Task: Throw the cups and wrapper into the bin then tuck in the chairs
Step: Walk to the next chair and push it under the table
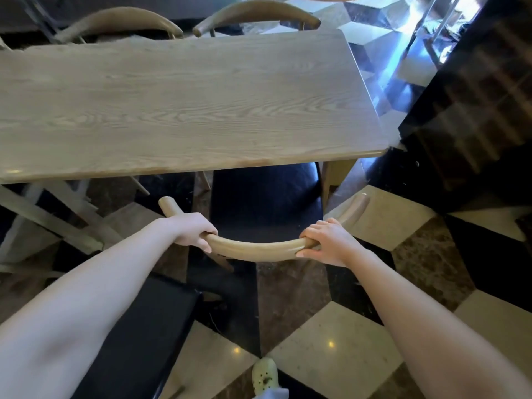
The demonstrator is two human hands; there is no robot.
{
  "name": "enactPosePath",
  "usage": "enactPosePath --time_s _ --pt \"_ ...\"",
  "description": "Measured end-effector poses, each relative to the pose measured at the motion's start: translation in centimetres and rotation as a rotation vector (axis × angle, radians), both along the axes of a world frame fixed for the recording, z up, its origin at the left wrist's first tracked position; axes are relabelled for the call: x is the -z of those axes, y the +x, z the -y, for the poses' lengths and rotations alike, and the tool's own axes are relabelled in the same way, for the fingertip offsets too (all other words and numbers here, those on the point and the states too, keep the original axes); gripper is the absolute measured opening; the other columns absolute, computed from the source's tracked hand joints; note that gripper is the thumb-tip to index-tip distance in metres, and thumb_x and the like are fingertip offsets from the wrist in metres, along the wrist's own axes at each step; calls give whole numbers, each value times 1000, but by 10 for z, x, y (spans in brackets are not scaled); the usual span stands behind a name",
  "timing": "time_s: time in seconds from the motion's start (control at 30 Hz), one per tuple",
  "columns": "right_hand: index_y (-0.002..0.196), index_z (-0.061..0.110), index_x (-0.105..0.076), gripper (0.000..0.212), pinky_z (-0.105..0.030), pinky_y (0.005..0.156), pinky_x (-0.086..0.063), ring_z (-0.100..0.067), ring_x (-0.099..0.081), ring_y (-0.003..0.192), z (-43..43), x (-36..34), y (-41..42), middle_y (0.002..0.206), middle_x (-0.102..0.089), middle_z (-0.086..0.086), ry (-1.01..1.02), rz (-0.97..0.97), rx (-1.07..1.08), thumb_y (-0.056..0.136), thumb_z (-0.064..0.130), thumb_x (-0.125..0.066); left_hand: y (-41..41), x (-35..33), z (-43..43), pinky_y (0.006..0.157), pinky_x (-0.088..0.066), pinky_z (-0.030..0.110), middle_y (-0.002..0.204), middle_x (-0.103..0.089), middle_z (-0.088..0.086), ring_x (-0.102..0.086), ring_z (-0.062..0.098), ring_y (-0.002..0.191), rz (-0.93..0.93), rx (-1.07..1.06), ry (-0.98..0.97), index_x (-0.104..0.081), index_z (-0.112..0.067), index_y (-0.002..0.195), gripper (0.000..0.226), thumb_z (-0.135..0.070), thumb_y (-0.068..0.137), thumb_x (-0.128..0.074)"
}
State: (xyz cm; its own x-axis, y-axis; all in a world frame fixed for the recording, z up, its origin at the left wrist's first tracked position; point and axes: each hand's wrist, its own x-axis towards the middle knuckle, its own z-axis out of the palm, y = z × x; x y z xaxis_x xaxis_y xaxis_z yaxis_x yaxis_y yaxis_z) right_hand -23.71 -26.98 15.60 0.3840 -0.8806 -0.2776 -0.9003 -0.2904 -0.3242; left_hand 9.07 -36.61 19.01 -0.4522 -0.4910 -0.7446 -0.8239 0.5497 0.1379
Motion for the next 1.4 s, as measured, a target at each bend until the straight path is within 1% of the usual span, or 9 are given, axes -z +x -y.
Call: enactPosePath --time_s 0.17,0.43,0.77,1.0,1.1,1.2,1.3,1.33,1.4 --pt "118 28 -59 41 -29 101 -31 -9 -51 110 25 -3 -9 117 -61 11 8 6 0 87 54 -54 -5 -2 17 95 -48 35 116 -62 -4 -57 15 106 -31 -30 -6 -56 -25 126 40 -38 89 -61" --pt "121 27 -57 40 -26 100 -28 -10 -49 112 49 -12 -17 119 -59 9 42 -32 -44 90 52 -52 -16 -6 29 95 -48 34 118 -62 -1 -57 17 108 -43 -40 -23 -56 -22 128 39 -35 91 -59" --pt "119 27 -56 38 -30 101 -30 -12 -52 110 52 -6 -23 117 -61 8 32 -48 -91 90 51 -53 -17 -1 28 98 -47 35 121 -61 -2 -56 17 111 -45 -73 -16 -55 -24 129 40 -33 91 -60" --pt "120 25 -54 40 -33 101 -32 -15 -52 111 53 -6 -21 117 -59 6 43 -96 -106 90 51 -51 -13 8 21 106 -40 37 134 -56 1 -51 20 122 -75 -157 -42 -48 -23 137 49 -31 90 -61" --pt "121 25 -53 41 -35 103 -31 -17 -51 113 49 -9 -21 117 -58 5 53 -133 -89 90 52 -51 -15 6 5 114 -28 42 146 -45 8 -36 27 139 -125 -227 -80 -36 -19 147 59 -28 93 -58" --pt "127 27 -51 49 -42 113 -21 -22 -39 128 34 -2 -21 131 -52 1 6 -119 73 88 55 -53 -15 9 -25 117 -23 40 150 -39 12 -30 28 143 -229 -285 -293 -30 -12 149 63 -26 94 -56" --pt "142 26 -38 61 -46 120 -5 -24 -15 146 3 10 -10 154 -30 -1 -110 -6 343 89 51 -53 -16 28 -64 122 -13 38 160 -17 14 -13 27 149 -245 -336 -596 -15 -5 152 70 -32 97 -48" --pt "147 25 -30 63 -47 121 -3 -24 -7 148 -9 13 -2 159 -20 -1 -144 31 430 91 46 -53 -19 36 -79 123 -12 39 162 -9 15 -7 27 150 -252 -387 -638 -9 -5 152 73 -34 98 -47" --pt "152 24 -15 71 -48 121 -2 -23 2 149 -33 17 16 162 -4 -1 -151 118 588 94 40 -52 -28 47 -111 123 -12 41 162 -1 15 -2 29 150 -267 -511 -627 -3 -5 153 77 -36 97 -46"
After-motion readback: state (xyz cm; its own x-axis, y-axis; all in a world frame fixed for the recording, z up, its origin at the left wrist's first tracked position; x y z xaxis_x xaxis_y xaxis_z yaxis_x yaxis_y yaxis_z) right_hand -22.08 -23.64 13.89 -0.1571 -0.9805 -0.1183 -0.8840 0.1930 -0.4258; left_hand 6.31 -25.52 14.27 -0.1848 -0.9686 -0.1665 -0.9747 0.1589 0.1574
